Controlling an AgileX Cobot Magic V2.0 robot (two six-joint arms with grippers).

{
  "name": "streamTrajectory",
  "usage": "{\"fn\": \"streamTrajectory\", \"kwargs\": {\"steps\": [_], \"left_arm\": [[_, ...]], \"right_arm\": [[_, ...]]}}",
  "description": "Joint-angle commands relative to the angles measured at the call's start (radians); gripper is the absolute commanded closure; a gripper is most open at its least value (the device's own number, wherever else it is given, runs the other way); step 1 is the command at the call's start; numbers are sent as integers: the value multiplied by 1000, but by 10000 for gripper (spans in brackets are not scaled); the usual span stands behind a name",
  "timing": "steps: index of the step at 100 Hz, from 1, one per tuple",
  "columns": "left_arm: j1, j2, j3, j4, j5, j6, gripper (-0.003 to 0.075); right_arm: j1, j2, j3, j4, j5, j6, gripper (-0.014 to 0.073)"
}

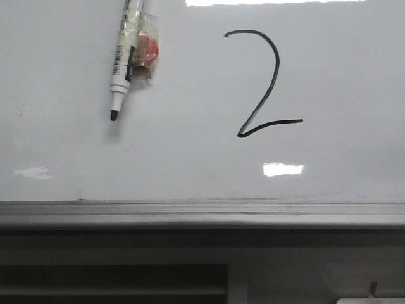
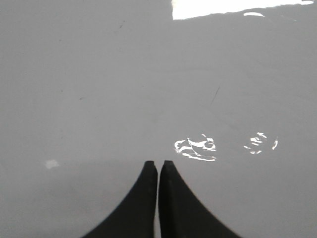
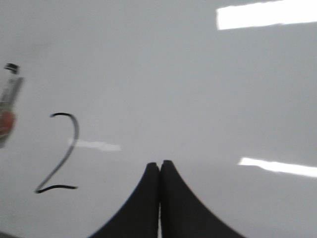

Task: Write number 2 on whiteboard

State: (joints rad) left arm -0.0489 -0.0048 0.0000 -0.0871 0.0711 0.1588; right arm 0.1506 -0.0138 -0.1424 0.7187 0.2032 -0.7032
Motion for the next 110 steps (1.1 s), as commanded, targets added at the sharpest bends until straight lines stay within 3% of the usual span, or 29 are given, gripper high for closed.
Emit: {"fn": "streamTrajectory", "kwargs": {"steps": [1,12,23,36,51,110], "left_arm": [[-1,-26,13,-1,-71,-11,740],[-1,-26,13,-1,-71,-11,740],[-1,-26,13,-1,-71,-11,740],[-1,-26,13,-1,-71,-11,740],[-1,-26,13,-1,-71,-11,740],[-1,-26,13,-1,-71,-11,740]], "right_arm": [[-40,0,-10,-286,-122,240,660],[-96,0,27,-540,-130,455,660],[-146,0,97,-634,-169,492,660],[-168,-11,184,-644,-244,492,660],[-171,-11,181,-726,-162,490,660],[-172,-11,179,-719,-166,490,660]]}}
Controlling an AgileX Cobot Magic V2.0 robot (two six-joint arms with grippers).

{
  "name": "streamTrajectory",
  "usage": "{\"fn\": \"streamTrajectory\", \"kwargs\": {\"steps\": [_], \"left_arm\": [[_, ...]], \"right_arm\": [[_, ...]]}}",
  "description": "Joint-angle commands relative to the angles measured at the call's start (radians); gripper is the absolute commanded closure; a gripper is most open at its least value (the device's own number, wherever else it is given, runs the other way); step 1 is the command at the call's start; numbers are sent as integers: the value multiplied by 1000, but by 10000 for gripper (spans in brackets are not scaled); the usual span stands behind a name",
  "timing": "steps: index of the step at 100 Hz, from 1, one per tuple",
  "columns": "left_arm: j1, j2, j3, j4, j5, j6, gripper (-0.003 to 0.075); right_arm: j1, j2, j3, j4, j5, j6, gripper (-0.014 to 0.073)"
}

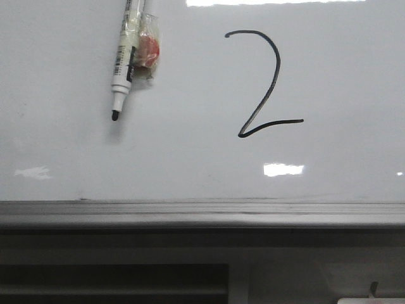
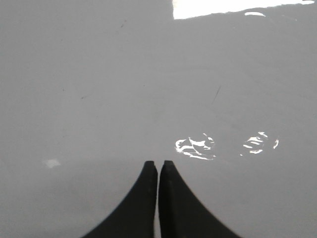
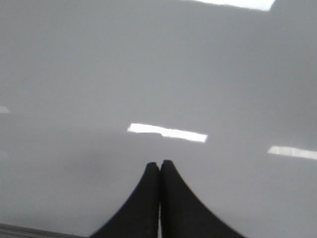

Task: Write number 2 on whiteboard

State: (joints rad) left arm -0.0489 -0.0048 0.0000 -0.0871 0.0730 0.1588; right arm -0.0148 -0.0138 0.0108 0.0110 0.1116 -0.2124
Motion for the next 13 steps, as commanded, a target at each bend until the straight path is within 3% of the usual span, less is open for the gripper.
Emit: {"fn": "streamTrajectory", "kwargs": {"steps": [1,13], "left_arm": [[-1,-26,13,-1,-73,-11,740],[-1,-26,13,-1,-73,-11,740]], "right_arm": [[-6,-11,26,-11,-75,-1,660],[-6,-11,26,-11,-75,-1,660]]}}
